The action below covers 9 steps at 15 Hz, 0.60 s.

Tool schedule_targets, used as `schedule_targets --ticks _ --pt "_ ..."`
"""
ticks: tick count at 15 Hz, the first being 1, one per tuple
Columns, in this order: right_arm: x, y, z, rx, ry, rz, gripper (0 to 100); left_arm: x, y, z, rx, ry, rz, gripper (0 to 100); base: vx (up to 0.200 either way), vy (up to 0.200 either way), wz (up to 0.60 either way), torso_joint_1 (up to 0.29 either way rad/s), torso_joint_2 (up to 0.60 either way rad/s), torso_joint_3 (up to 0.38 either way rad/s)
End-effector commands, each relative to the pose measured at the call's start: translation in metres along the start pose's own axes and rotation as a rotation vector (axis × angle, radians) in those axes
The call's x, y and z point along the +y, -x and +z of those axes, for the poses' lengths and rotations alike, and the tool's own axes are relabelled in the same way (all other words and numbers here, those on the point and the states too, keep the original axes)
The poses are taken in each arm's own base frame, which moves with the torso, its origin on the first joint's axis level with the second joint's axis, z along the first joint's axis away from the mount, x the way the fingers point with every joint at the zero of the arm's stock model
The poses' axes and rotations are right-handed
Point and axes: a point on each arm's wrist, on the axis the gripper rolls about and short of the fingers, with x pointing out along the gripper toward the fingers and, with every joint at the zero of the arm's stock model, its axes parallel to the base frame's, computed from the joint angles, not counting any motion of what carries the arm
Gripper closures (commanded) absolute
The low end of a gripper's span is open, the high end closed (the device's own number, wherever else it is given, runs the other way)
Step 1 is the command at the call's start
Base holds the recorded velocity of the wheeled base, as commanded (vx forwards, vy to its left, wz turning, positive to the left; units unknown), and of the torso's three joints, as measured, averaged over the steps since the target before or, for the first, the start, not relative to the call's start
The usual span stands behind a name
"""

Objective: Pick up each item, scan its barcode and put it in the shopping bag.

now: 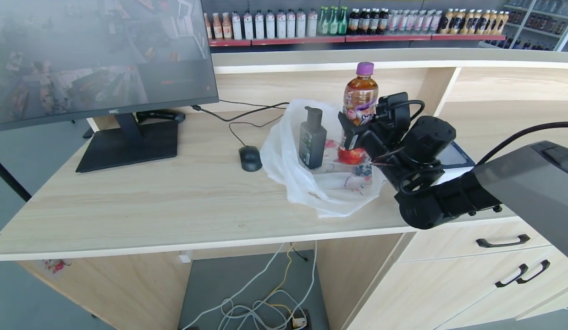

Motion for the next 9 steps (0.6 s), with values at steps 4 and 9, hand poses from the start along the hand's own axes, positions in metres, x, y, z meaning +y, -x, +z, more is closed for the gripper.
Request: schedule_targets --ticks 4,9 --pt "0.003 -0.002 -0.019 0.030 0.000 0.004 100 0.000 0.000 0.000 -0.001 0.000 0.001 0 0.000 0.000 0.00 0.000 0.00 0.000" --pt "0.004 -0.001 -0.028 0.046 0.001 0.006 100 0.000 0.000 0.000 -0.001 0.000 0.001 0 0.000 0.000 0.00 0.000 0.00 0.000"
